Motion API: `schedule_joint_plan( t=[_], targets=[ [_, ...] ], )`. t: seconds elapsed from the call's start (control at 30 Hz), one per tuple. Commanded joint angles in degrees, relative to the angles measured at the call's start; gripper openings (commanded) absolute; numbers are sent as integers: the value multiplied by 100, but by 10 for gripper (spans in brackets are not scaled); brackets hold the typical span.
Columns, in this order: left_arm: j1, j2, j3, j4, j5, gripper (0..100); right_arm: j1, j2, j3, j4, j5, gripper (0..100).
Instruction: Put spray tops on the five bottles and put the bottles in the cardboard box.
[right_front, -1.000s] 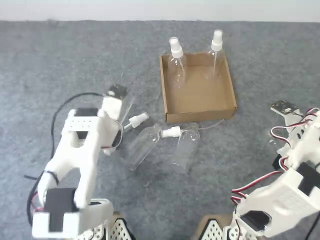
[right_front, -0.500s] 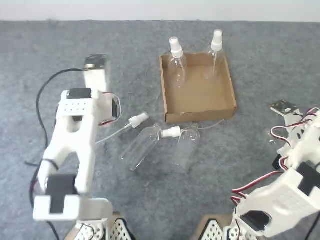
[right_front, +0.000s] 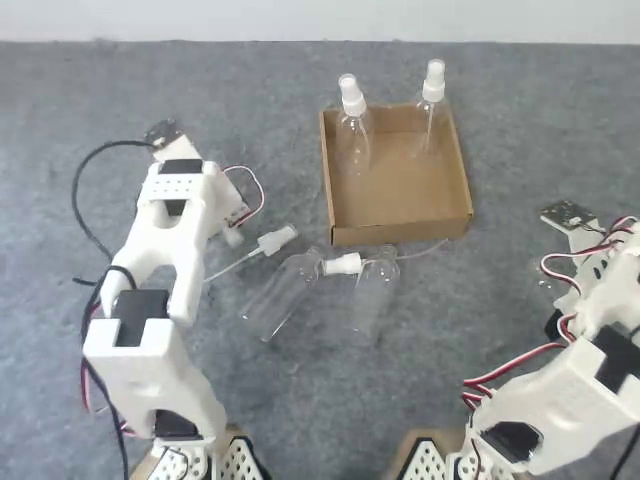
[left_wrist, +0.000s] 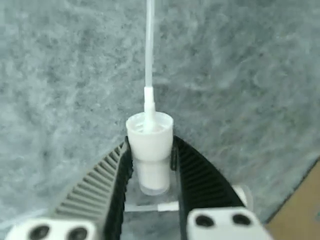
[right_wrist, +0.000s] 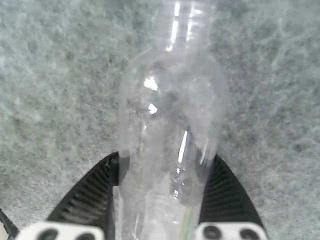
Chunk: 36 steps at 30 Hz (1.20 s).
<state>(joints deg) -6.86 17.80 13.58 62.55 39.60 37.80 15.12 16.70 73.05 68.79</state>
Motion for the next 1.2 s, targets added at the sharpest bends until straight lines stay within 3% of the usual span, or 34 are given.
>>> schedule_joint_plan(
  t=[0.0, 0.23, 0.4, 0.5, 0.8, 1.17],
  targets=[
    [18, -167, -576, 615, -818, 176, 84, -48, 53, -4, 88, 68],
    [-9, -484, -1587, 1749, -2444, 174, 75, -48, 53, -4, 79, 67],
    [-149, -211, -1877, 642, -3877, 114, 92, -57, 44, -66, 70, 62],
    [-97, 167, -1877, 0, -4229, 2, 92, -57, 26, -66, 70, 61],
    [26, 1169, -1877, -1099, -4818, 11, 92, -57, 35, -40, 79, 61],
    [-782, 1160, -1868, 255, -5626, 11, 92, -22, 44, -57, 88, 61]
  ],
)
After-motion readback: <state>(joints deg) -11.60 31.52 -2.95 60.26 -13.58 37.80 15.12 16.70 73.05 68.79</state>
